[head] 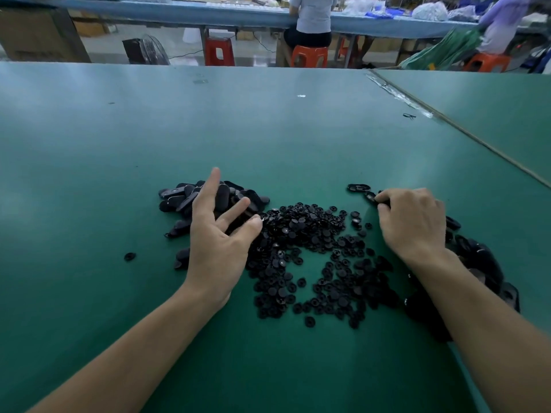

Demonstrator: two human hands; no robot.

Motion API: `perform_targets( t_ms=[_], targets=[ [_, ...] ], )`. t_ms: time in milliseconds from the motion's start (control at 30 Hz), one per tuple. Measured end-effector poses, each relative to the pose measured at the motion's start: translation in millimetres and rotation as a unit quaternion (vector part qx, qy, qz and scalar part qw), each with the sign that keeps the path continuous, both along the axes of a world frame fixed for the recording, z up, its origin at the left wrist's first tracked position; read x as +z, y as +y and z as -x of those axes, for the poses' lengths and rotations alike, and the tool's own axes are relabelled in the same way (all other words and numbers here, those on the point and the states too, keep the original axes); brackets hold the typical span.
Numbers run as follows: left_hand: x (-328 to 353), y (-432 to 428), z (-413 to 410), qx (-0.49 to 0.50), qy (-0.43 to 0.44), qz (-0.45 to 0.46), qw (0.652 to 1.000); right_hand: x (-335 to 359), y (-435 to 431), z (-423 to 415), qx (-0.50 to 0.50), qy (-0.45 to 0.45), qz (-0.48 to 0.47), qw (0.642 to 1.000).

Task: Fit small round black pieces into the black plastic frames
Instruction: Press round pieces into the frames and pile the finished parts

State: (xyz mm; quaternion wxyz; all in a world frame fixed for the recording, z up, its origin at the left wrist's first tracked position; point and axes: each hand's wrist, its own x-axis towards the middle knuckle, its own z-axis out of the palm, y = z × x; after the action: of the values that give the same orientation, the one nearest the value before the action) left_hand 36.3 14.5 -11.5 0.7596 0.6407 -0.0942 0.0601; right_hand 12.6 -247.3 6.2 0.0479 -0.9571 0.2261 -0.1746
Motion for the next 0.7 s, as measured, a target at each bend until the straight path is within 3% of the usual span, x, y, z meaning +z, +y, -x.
perform_targets(
  t_ms=[133, 267, 367, 467, 533, 700],
  targets=[
    [-0.6, -0.3, -0.1, -0.023, -0.023, -0.022, 0.999, 4.0, 10.8, 6.6, 0.055, -0.072, -0.049, 0.995],
    [-1.4, 0.4, 2.3, -0.055, -0.060, -0.045, 0.996, 18.4, 32.8, 16.6, 0.087, -0.160, -0.223, 0.958],
    [-0.2, -1.3, 6.5, -0.076, -0.071, -0.047, 0.993, 26.3, 58.9, 28.3, 0.150, -0.162, -0.444, 0.868],
    [1.8, -2.4, 9.8, -0.098, -0.055, -0.049, 0.992, 22.2, 84.7, 38.2, 0.223, -0.167, -0.565, 0.777],
    [2.6, -2.0, 11.4, -0.113, -0.049, -0.069, 0.990, 14.6, 95.0, 41.7, 0.250, -0.160, -0.594, 0.748],
    [1.7, -2.6, 14.0, -0.128, -0.056, -0.098, 0.985, 2.9, 101.6, 44.9, 0.263, -0.160, -0.589, 0.747]
  ],
)
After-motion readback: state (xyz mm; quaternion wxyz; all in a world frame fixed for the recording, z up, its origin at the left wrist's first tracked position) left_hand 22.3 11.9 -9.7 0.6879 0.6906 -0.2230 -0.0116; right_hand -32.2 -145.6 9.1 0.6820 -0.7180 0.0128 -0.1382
